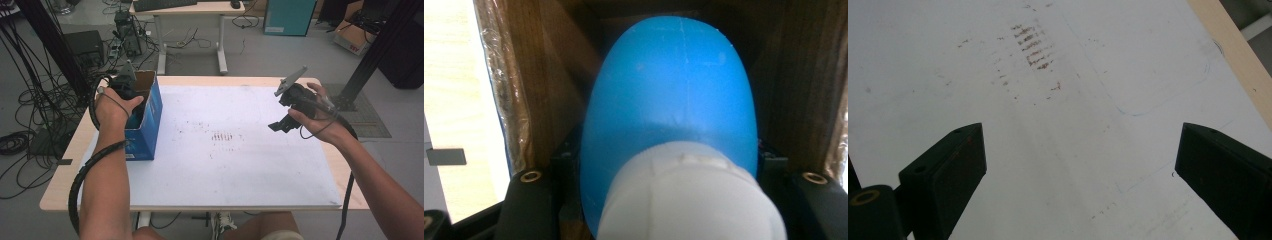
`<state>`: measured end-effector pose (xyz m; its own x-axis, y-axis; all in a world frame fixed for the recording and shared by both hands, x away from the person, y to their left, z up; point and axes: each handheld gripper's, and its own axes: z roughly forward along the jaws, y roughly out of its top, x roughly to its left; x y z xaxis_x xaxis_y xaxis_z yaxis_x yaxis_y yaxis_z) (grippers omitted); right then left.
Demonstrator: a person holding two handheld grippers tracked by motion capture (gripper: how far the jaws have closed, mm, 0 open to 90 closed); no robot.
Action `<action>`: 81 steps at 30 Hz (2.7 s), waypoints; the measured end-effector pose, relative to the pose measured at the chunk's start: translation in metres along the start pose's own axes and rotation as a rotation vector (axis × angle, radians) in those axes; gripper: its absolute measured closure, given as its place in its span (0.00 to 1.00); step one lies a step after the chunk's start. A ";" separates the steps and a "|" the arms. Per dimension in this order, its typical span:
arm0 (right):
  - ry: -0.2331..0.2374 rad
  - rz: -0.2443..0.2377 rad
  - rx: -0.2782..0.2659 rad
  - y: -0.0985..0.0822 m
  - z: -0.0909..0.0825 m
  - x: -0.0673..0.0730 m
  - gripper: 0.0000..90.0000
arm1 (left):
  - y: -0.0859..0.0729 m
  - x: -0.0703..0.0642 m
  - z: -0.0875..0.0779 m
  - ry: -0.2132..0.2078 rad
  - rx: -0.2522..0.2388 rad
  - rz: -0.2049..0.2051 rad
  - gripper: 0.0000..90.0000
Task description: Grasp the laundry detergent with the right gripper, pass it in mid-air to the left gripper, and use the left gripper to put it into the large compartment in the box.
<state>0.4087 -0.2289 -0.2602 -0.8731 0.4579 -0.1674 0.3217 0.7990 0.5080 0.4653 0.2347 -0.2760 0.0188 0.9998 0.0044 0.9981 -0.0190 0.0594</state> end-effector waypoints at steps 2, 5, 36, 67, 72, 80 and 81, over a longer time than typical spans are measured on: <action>0.002 -0.010 0.007 0.000 -0.001 -0.001 0.07 | 0.000 0.000 0.000 0.000 -0.001 -0.001 0.41; 0.000 0.001 -0.002 0.000 0.000 -0.001 0.07 | 0.000 0.000 0.000 0.000 -0.001 0.000 0.41; -0.006 -0.003 0.003 0.001 -0.003 0.000 0.07 | 0.000 -0.001 0.000 0.007 -0.001 0.004 0.41; -0.009 -0.019 0.015 0.003 -0.005 0.000 0.07 | -0.001 -0.001 0.000 0.006 -0.002 0.005 0.41; -0.009 -0.013 0.007 0.003 -0.004 0.000 0.07 | -0.001 -0.001 0.000 0.008 -0.003 0.006 0.41; -0.010 -0.015 0.014 0.003 -0.006 0.000 0.07 | -0.001 -0.001 0.000 0.009 -0.003 0.006 0.41; -0.011 -0.012 0.005 0.003 -0.006 0.000 0.07 | -0.001 -0.001 0.000 0.010 -0.003 0.007 0.41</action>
<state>0.4074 -0.2288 -0.2542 -0.8730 0.4522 -0.1826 0.3128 0.8065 0.5017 0.4645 0.2333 -0.2762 0.0248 0.9996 0.0147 0.9977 -0.0257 0.0623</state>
